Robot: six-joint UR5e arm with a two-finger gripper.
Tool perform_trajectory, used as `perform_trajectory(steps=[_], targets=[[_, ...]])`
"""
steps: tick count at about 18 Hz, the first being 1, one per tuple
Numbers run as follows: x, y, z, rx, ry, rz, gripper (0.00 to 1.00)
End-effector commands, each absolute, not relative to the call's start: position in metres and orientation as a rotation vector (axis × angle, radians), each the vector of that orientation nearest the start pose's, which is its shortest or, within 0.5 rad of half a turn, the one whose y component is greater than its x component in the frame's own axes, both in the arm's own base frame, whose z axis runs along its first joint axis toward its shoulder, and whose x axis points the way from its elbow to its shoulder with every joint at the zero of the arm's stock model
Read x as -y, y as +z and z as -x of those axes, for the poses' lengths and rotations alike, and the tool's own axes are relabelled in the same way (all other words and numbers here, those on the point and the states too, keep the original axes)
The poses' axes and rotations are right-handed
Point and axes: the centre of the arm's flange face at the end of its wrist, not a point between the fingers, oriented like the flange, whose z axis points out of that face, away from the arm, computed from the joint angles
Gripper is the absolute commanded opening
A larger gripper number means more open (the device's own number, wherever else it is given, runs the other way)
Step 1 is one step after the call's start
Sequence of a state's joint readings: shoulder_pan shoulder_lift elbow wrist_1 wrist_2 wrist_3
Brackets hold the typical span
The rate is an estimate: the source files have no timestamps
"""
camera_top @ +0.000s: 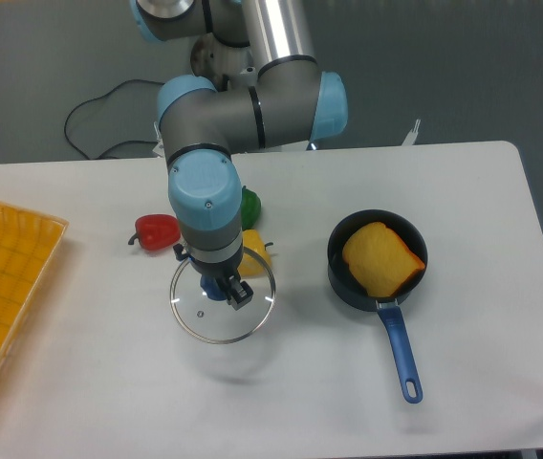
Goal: Close the pot lid
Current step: 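Lift the held glass lid slightly with the gripper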
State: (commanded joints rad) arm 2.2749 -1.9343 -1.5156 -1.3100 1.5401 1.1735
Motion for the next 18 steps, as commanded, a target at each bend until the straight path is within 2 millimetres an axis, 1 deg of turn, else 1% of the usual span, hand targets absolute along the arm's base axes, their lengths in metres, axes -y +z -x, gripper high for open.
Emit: perform_trajectory(steps=[2,4,5,7,8,9,14,16,18], targets=[[-0.560,0.336,0.298,-0.727,-0.092,3.056,0.52],[-0.559,0.340,0.301,-0.717,-0.082,3.056,0.52],[-0.559,0.346,0.302,-0.713,-0.068,3.048,0.52],[-0.551,0.355,0.312,-0.681,-0.052,3.046,0.52],[-0.549,0.364,0.318,-0.666,-0.030,3.040,0.52],[-0.549,0.368,0.322,-0.660,-0.024,3.038,0.52],[-0.539,0.369,0.334,-0.701,-0.019,3.035,0.52],[-0.538,0.370,0.336,-0.717,-0.010,3.031,0.52],[-0.538,0.367,0.340,-0.750,-0.009,3.032,0.52]])
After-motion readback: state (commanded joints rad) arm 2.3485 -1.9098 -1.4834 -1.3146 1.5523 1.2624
